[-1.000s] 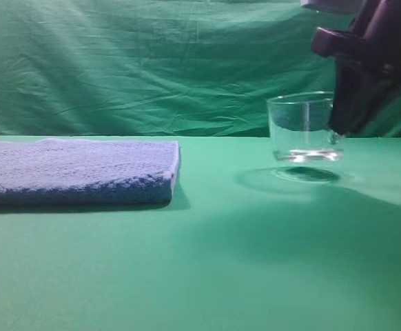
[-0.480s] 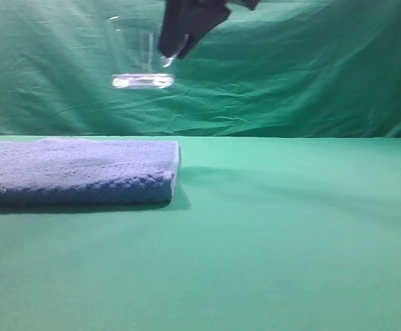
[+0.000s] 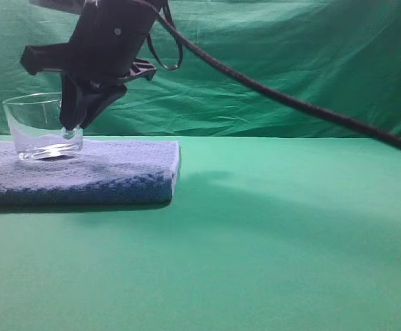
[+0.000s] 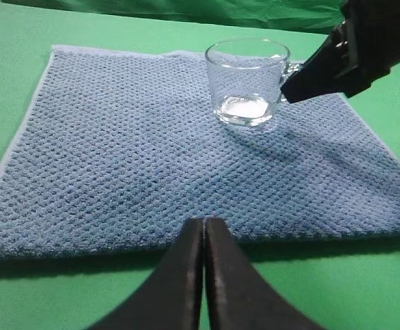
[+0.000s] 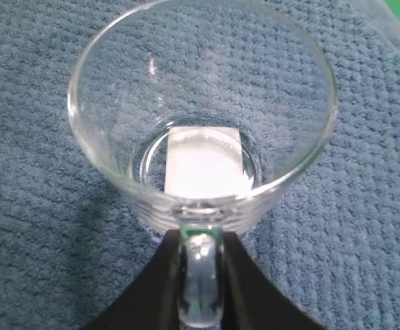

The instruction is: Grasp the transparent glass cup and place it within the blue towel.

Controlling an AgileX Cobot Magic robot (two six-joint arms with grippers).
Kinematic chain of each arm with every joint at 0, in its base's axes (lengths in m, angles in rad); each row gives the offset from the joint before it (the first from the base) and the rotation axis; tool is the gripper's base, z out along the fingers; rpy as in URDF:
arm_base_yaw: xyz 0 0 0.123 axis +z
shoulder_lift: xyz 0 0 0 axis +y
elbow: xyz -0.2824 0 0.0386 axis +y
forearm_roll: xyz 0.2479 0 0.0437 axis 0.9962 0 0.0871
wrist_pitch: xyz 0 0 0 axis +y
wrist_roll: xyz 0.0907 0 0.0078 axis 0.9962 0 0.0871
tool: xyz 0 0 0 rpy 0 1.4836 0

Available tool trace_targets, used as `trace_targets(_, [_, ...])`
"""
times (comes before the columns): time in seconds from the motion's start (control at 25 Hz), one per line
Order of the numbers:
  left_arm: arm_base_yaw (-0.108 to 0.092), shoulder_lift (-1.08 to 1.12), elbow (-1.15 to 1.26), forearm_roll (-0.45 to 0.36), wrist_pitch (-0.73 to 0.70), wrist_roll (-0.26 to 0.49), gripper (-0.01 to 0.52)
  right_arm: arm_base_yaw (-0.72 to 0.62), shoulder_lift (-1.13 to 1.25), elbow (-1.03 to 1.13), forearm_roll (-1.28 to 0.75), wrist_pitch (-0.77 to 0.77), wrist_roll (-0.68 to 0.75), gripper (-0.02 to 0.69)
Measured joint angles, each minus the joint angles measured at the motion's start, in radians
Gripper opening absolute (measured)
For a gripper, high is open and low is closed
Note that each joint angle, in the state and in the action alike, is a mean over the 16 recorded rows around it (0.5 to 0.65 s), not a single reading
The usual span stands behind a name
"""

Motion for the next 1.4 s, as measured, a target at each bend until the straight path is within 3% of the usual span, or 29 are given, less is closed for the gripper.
trace_targets(0.12, [0.000, 0.000, 0.000, 0.000, 0.000, 0.000, 0.000, -0.001, -0.029, -0.002, -0.006, 0.061, 0.015, 0.339])
trace_targets(0.28, [0.000, 0.000, 0.000, 0.000, 0.000, 0.000, 0.000, -0.007, -0.092, -0.002, -0.017, 0.163, 0.049, 0.322])
trace_targets(0.4, [0.000, 0.000, 0.000, 0.000, 0.000, 0.000, 0.000, -0.018, -0.157, -0.002, -0.026, 0.253, 0.091, 0.258])
trace_targets(0.64, [0.000, 0.000, 0.000, 0.000, 0.000, 0.000, 0.000, -0.051, -0.328, 0.027, -0.046, 0.394, 0.177, 0.065])
trace_targets(0.76, [0.000, 0.000, 0.000, 0.000, 0.000, 0.000, 0.000, -0.067, -0.431, 0.084, -0.052, 0.413, 0.208, 0.017])
trace_targets(1.0, [0.000, 0.000, 0.000, 0.000, 0.000, 0.000, 0.000, -0.090, -0.681, 0.313, -0.059, 0.333, 0.241, 0.000])
trace_targets(1.4, [0.000, 0.000, 0.000, 0.000, 0.000, 0.000, 0.000, -0.092, -1.164, 0.904, -0.060, -0.023, 0.242, 0.000])
